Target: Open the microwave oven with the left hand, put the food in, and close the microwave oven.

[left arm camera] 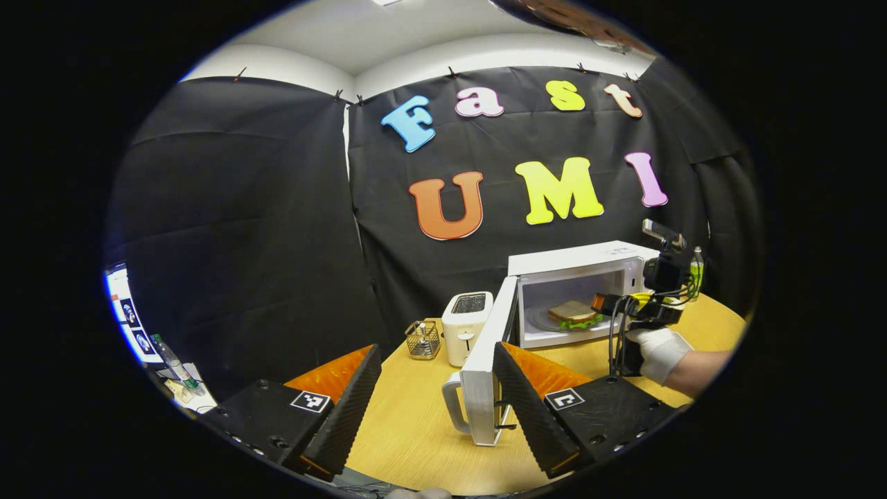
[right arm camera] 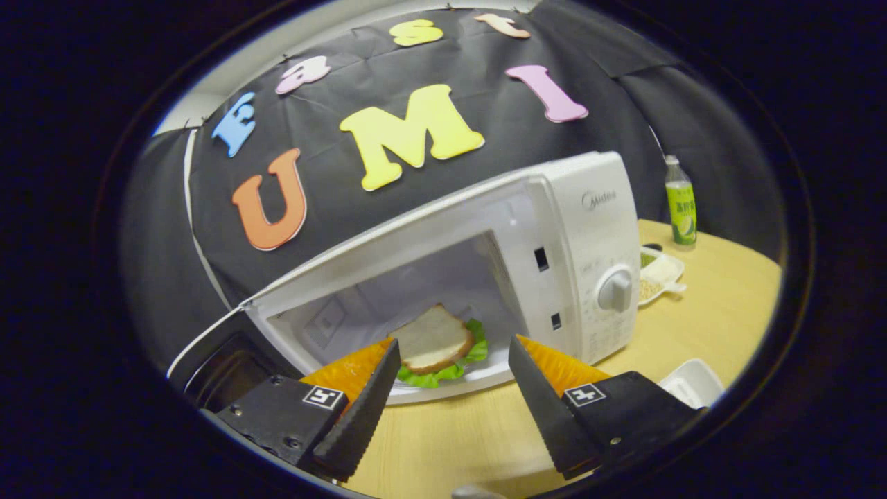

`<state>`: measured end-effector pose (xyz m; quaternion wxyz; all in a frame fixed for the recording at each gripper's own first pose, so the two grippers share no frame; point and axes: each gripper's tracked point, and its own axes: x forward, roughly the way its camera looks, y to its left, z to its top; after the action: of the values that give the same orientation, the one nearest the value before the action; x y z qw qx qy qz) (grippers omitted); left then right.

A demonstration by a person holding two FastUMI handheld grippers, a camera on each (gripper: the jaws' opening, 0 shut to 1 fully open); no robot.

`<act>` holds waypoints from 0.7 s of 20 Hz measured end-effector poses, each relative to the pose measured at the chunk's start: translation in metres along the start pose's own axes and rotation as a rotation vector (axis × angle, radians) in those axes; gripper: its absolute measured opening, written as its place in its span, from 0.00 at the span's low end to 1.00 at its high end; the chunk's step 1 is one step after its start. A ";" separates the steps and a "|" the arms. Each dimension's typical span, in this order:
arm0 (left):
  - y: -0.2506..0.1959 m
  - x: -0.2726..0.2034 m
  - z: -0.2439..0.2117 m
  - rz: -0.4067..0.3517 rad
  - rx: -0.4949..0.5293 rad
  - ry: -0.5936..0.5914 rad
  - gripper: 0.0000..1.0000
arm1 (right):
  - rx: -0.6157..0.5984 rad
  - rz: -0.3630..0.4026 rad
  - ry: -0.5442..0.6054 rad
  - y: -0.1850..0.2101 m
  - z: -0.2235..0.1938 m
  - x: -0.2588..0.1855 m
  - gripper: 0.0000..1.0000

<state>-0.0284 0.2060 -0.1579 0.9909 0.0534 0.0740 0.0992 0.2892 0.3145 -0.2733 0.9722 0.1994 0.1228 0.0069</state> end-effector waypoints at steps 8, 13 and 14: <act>-0.032 -0.006 0.026 -0.084 -0.033 -0.026 0.96 | -0.262 0.052 -0.066 -0.037 0.121 -0.127 0.91; -0.050 -0.001 0.046 -0.138 -0.025 -0.060 0.96 | -0.315 0.015 -0.099 -0.084 0.184 -0.196 1.00; -0.054 0.000 0.048 -0.147 -0.029 -0.066 0.96 | -0.332 0.009 -0.102 -0.092 0.192 -0.206 0.91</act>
<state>-0.0107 0.1494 -0.1168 0.9981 0.0368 0.0434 0.0255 0.1320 0.1427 -0.0896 0.9967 0.0369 0.0697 0.0214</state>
